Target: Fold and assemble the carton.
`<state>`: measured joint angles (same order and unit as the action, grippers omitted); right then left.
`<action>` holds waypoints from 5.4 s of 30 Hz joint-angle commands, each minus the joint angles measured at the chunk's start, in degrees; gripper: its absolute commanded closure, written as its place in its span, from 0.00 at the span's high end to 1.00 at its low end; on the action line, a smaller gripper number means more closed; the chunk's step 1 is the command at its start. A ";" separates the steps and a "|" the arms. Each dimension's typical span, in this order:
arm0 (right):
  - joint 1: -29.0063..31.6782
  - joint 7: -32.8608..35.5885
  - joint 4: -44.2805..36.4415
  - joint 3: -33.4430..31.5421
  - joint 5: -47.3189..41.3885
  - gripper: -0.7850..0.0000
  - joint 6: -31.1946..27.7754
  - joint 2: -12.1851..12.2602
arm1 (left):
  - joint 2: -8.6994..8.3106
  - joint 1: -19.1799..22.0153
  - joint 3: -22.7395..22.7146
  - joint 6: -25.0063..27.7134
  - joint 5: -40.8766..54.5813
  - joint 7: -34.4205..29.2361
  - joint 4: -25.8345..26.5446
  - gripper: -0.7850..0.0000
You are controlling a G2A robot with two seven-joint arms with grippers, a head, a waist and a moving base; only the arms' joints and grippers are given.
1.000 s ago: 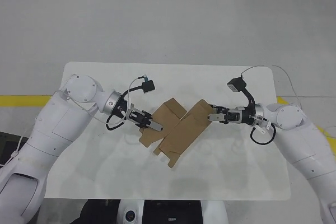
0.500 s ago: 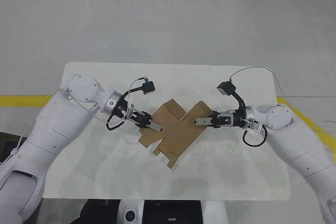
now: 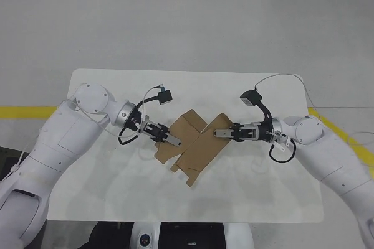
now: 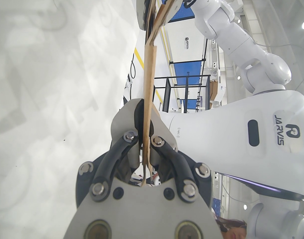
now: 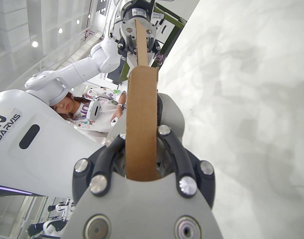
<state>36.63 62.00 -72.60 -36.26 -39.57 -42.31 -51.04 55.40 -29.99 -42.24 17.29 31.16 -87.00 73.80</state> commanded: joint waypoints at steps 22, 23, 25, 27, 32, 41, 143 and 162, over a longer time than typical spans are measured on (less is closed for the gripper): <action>-1.90 -7.48 5.52 3.24 -3.63 0.00 -7.47 0.61 | -0.56 0.14 -3.51 1.26 1.87 4.84 -3.89 1.00; -1.90 -7.82 5.91 3.23 -3.82 0.00 -7.81 0.52 | -0.52 -0.03 -3.54 0.72 1.81 5.32 -3.90 1.00; -1.94 -8.38 6.73 3.33 -4.21 0.00 -8.36 0.22 | -0.42 -0.17 -3.66 -0.42 1.92 5.86 -3.53 1.00; -2.13 -8.75 7.57 3.55 -4.47 0.00 -8.73 -0.24 | -0.32 -0.36 -3.83 -1.10 1.97 6.66 -2.79 1.00; -2.78 -9.70 9.66 4.20 -4.74 0.00 -9.68 -1.68 | -0.16 -0.96 -4.36 -2.85 1.99 8.21 -1.59 1.00; -3.72 -11.04 15.55 4.39 -3.29 0.00 -11.02 -4.09 | -0.26 -1.52 -6.32 -5.68 3.79 6.57 -1.41 1.00; -0.44 -11.77 10.94 -10.37 12.70 1.00 -11.76 -5.75 | 1.25 -4.03 -14.19 -1.25 -11.86 11.02 0.95 0.00; -9.08 -4.00 2.94 4.92 5.80 0.33 -4.00 -3.73 | -0.07 -7.82 -15.48 4.38 -14.13 5.86 9.10 0.00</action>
<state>28.15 58.17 -70.18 -32.27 -33.88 -46.13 -54.70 55.39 -37.71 -57.61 21.72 16.68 -80.73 82.63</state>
